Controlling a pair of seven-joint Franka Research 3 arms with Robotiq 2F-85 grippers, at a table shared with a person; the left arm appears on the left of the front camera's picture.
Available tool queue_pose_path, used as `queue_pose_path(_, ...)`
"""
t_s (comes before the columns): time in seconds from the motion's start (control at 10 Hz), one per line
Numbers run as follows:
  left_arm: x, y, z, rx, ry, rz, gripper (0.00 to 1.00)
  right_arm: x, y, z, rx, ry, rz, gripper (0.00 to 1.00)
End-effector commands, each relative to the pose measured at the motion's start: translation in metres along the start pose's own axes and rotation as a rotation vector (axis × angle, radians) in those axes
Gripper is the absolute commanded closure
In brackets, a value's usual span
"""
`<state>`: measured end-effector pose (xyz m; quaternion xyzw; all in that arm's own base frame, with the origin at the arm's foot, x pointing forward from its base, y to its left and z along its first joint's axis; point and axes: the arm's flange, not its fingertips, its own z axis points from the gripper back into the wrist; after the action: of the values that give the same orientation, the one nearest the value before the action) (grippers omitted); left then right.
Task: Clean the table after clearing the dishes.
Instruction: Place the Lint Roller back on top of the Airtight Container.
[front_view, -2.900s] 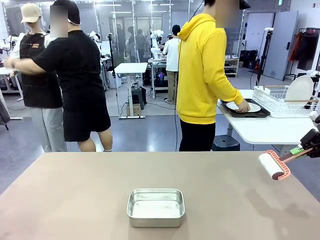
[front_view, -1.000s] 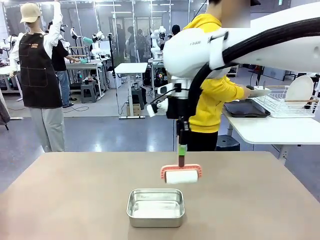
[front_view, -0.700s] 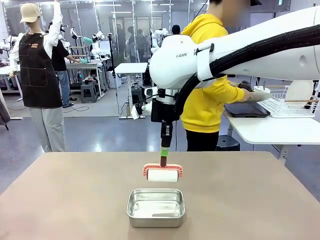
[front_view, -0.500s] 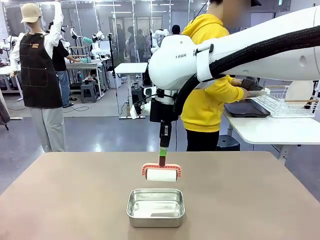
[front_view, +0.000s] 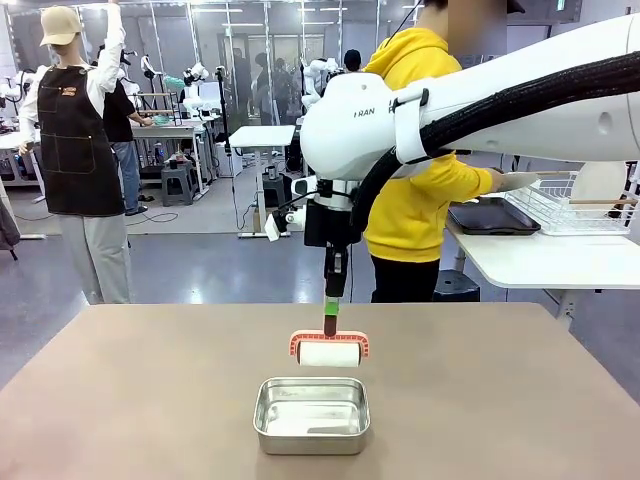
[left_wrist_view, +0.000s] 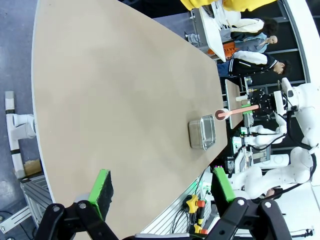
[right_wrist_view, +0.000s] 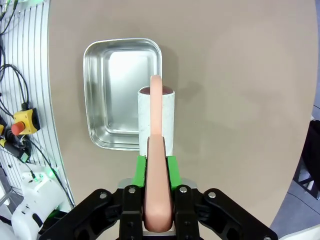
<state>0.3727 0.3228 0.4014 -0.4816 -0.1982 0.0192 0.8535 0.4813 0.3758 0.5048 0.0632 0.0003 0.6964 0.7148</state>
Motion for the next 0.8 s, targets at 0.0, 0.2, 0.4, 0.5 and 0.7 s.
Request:
queue_pose_path(0.0,-0.003,-0.002,0.004,-0.002,0.005,0.0,0.0,0.0,0.0,0.0,0.0,0.0,0.0,0.8)
queue_pose_path(0.2,-0.003,-0.002,0.004,-0.002,0.005,0.0,0.0,-0.014,0.01,-0.011,0.021,-0.007,0.035,0.8)
queue_pose_path(0.4,-0.003,-0.002,0.004,-0.002,0.005,0.0,0.0,-0.021,0.021,-0.013,0.035,-0.015,0.015,0.8)
queue_pose_path(0.5,-0.003,-0.002,0.004,-0.002,0.005,0.0,0.0,-0.018,0.026,-0.011,0.026,-0.017,0.022,0.8)
queue_pose_path(0.7,-0.003,-0.002,0.004,-0.002,0.005,0.0,0.0,-0.007,0.029,-0.015,0.046,-0.006,0.029,0.8)
